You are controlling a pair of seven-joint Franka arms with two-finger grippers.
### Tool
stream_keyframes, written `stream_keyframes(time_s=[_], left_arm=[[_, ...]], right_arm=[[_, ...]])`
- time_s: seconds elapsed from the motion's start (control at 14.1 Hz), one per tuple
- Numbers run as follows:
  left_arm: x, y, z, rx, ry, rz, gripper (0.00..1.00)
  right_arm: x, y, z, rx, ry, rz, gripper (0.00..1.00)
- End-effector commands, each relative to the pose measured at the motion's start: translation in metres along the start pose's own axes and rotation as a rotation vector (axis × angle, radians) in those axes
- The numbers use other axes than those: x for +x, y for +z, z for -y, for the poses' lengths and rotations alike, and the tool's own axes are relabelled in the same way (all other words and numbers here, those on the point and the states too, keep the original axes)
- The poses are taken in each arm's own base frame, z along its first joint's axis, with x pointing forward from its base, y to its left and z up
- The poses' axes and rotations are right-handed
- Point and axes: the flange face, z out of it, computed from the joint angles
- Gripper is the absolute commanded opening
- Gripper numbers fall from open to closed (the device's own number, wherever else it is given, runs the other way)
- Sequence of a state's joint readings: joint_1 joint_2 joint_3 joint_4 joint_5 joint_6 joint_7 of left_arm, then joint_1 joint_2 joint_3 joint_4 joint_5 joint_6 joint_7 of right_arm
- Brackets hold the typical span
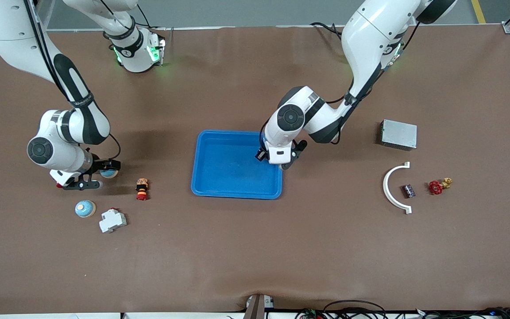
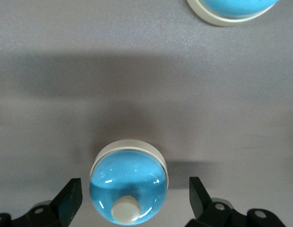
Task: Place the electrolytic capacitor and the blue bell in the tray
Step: 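Place the capacitor in the tray while the right gripper grasps the bell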
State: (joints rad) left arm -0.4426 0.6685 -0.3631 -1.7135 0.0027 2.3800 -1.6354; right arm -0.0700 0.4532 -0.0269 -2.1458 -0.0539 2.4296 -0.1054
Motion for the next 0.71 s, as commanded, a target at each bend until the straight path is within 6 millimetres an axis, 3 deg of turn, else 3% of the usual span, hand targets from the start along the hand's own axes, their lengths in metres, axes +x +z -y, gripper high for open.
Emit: stream_keyframes(time_s=[0.0, 0.07, 0.28, 0.35, 0.5, 0.64], left_arm=[[0.011, -0.033, -0.004, -0.024, -0.032, -0.04, 1.0], [0.028, -0.054, -0.003, -0.016, -0.053, -0.051, 1.0], [0.066, -0.112, 0.006, 0.001, -0.049, -0.119, 1.0], [0.075, -0.123, 0.011, 0.006, -0.034, -0.135, 1.0], [0.114, -0.147, 0.031, 0.023, 0.033, -0.161, 1.0], [0.159, -0.162, 0.053, 0.04, 0.114, -0.173, 1.0]], right_arm=[[-0.004, 0.001, -0.004, -0.006, -0.016, -0.006, 1.0], [-0.003, 0.0, -0.004, -0.007, -0.023, -0.007, 1.0], [-0.002, 0.0, -0.003, -0.007, -0.046, -0.009, 0.64], [-0.002, -0.001, -0.003, -0.008, -0.046, -0.012, 0.51], [-0.001, -0.002, -0.003, -0.009, -0.055, -0.015, 0.25], [-0.001, -0.002, -0.004, -0.008, -0.077, -0.01, 0.13]])
